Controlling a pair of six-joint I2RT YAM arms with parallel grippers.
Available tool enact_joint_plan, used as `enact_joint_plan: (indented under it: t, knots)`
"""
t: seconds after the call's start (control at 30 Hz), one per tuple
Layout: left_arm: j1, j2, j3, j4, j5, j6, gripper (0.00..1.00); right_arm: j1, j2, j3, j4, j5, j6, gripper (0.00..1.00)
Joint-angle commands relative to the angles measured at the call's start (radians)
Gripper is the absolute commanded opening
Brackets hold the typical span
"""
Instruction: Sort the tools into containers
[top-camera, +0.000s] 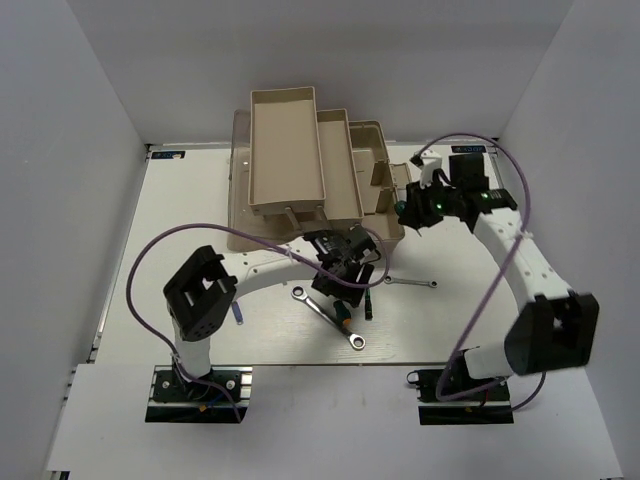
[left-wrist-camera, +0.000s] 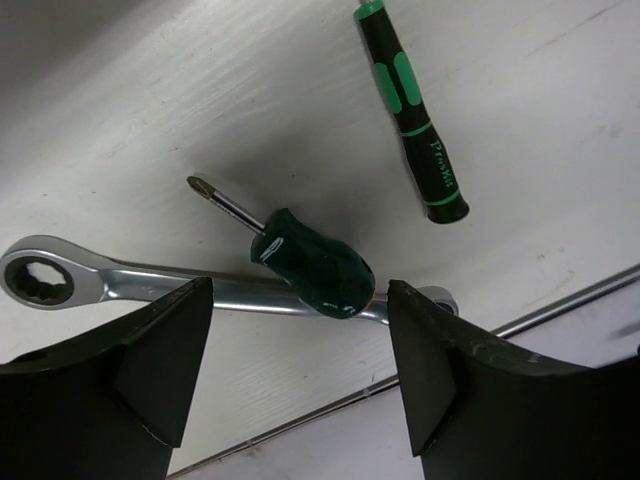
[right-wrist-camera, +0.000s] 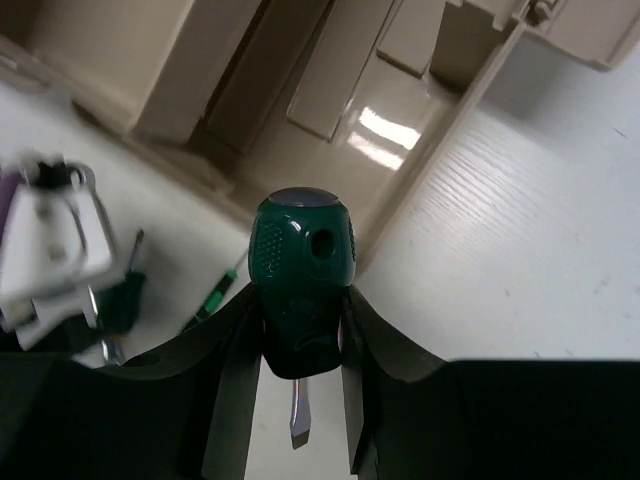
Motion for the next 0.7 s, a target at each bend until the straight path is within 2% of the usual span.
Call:
enact_joint_plan:
  t: [0.0, 0.13, 0.17, 0.27, 0.4, 0.67]
  knots:
    - [-0.016, 0.042, 0.058, -0.049, -0.027, -0.032, 0.80, 0.012, 0.150, 0.124, 0.065, -0.059, 0.124, 0.00]
    - [-0.025, 0.053, 0.044, -0.049, -0.038, -0.051, 0.76, 0.044, 0.340, 0.268, 0.083, -0.050, 0.141, 0.00]
    - [-0.025, 0.053, 0.044, -0.049, -0.038, -0.065, 0.76, 0.055, 0.367, 0.290, 0.074, -0.052, 0.148, 0.19]
    - [-0.025, 0.062, 0.035, -0.067, -0.038, -0.086, 0.75, 0.061, 0.468, 0.391, 0.045, -0.064, 0.153, 0.59]
    - [-0.034, 0.082, 0.035, -0.078, -0.038, -0.097, 0.72, 0.056, 0.468, 0.406, 0.057, -0.078, 0.144, 0.65]
    - [-0.044, 0.160, 0.055, -0.056, 0.007, -0.106, 0.68, 0.041, 0.361, 0.250, 0.097, -0.099, 0.154, 0.68]
